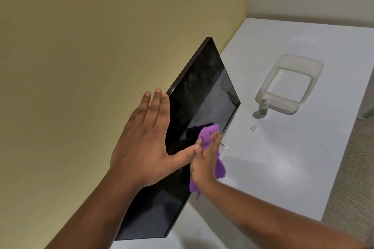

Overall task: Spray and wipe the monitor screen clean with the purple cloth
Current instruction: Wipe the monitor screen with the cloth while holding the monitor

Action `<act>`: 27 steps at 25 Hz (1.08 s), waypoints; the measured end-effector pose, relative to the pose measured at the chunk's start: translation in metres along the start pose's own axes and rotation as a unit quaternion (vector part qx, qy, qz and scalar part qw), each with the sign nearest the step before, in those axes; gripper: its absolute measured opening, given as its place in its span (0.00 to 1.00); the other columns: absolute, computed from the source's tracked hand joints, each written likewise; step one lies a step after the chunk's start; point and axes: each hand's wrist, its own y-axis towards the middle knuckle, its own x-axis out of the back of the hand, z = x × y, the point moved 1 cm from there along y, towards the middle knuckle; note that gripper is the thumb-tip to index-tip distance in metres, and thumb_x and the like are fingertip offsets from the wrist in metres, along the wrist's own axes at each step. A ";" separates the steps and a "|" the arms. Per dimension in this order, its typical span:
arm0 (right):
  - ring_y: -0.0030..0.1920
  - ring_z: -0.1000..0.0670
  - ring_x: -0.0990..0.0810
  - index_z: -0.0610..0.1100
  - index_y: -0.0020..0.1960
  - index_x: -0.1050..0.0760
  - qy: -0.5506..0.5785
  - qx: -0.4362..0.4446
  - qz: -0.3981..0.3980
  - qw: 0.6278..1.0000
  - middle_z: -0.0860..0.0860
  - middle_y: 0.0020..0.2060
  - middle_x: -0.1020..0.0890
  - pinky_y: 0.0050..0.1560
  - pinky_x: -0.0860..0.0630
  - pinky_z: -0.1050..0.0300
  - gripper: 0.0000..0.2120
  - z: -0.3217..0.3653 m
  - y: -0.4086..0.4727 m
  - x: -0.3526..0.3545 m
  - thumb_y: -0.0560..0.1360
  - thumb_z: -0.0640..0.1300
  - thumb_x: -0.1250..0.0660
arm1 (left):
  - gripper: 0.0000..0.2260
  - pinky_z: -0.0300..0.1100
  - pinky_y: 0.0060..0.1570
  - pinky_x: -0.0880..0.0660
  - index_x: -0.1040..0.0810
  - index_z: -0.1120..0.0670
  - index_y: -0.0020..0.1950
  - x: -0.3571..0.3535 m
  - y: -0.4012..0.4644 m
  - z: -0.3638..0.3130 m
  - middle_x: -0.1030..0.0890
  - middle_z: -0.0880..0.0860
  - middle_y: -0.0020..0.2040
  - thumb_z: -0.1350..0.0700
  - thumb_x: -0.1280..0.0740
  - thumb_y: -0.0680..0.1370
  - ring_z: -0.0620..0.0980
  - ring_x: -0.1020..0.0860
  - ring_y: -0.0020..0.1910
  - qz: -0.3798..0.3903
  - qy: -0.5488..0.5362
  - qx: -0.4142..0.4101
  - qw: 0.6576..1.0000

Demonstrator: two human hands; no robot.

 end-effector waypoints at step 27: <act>0.82 0.55 0.62 0.53 0.82 0.66 -0.045 0.004 -0.057 0.997 0.56 0.82 0.62 0.80 0.60 0.50 0.35 0.035 0.083 0.012 0.82 0.64 0.57 | 0.52 0.51 0.80 0.51 0.66 0.50 0.82 0.006 0.000 -0.003 0.64 0.49 0.83 0.17 0.57 0.70 0.46 0.64 0.82 0.019 -0.017 0.002 1.000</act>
